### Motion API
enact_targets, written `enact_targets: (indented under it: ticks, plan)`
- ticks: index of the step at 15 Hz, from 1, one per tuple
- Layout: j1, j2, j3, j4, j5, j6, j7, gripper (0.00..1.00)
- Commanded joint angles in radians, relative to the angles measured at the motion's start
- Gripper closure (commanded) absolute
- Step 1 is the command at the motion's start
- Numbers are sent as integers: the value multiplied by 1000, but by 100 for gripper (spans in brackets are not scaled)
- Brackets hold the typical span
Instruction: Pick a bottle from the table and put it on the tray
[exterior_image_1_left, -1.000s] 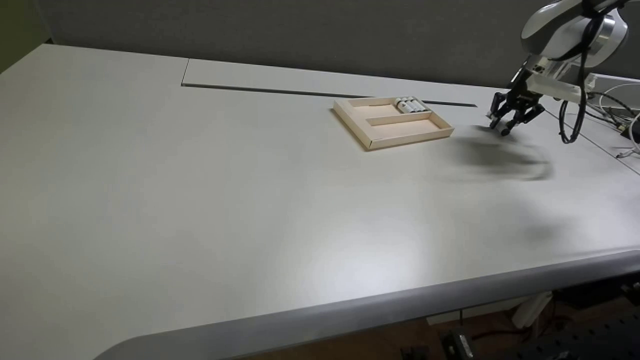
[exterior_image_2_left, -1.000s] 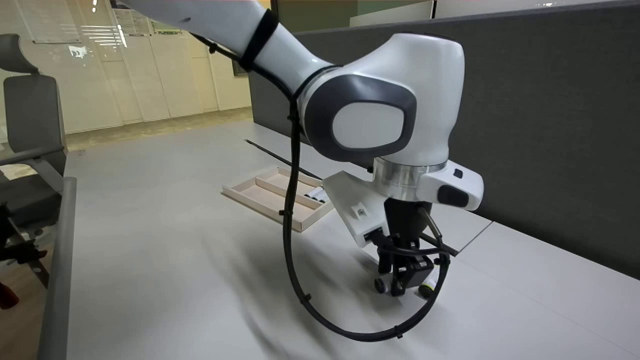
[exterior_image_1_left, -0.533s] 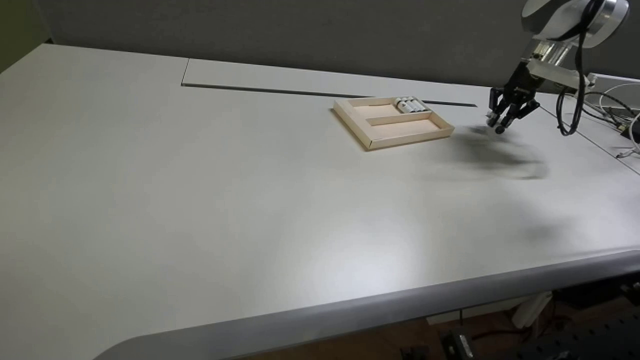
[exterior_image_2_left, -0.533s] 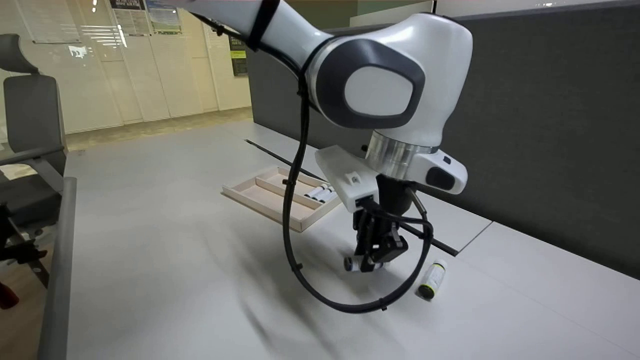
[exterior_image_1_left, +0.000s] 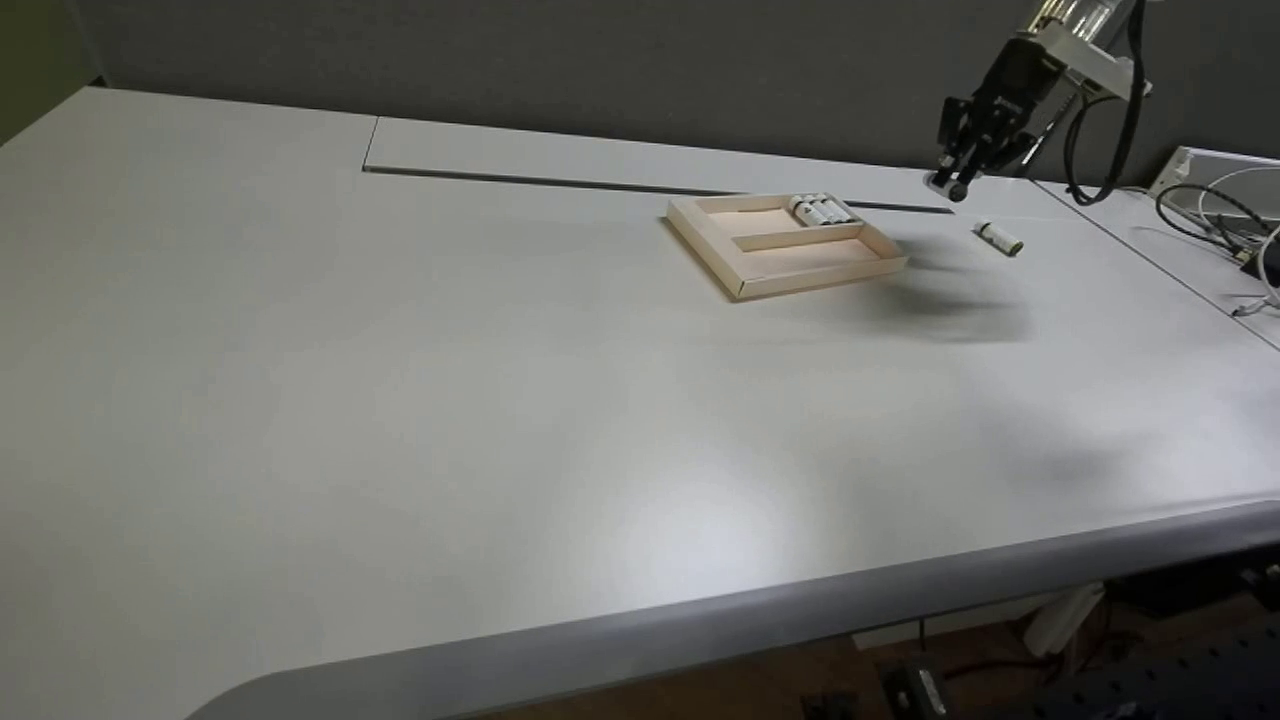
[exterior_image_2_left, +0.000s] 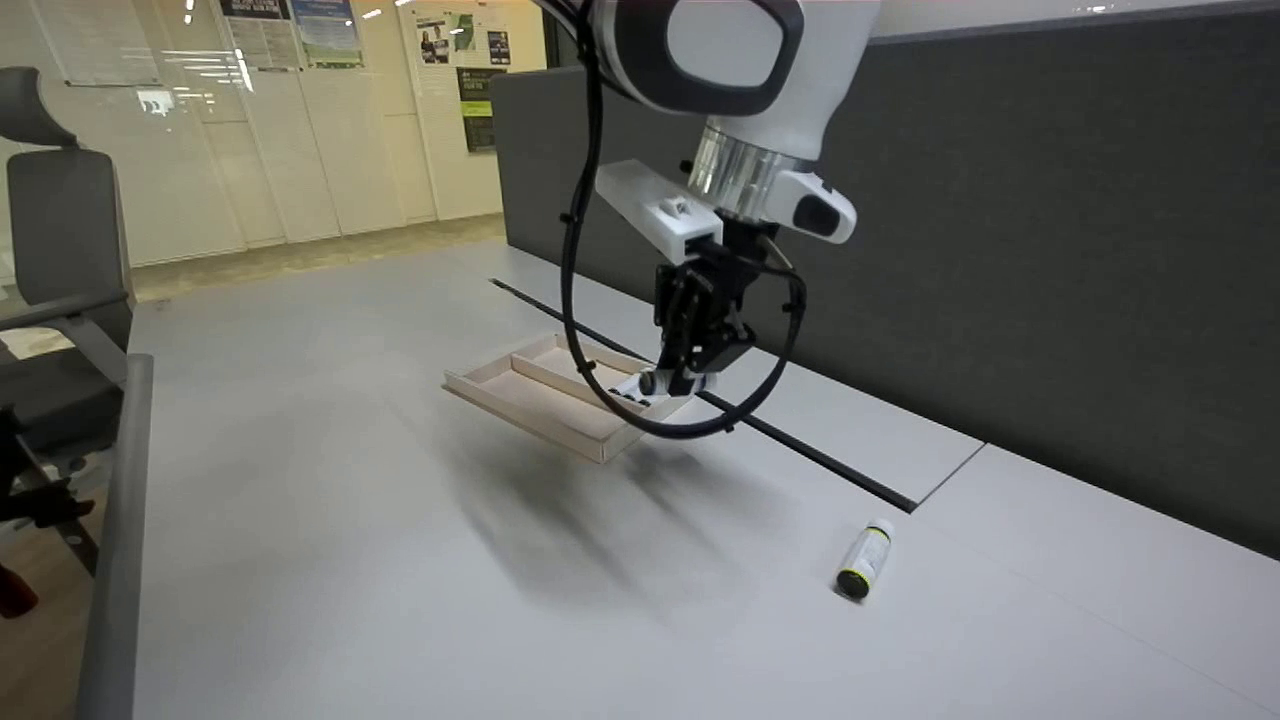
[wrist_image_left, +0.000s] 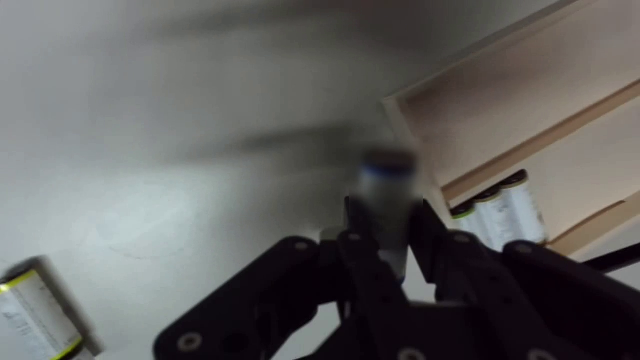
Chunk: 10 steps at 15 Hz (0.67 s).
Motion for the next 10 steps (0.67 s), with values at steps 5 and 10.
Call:
enact_targets:
  ticks: [5,10]
  plan:
    - [32,-114,65,-230,45,41,-109,93]
    - [61,-96,48,-234,35,-110,-99,93]
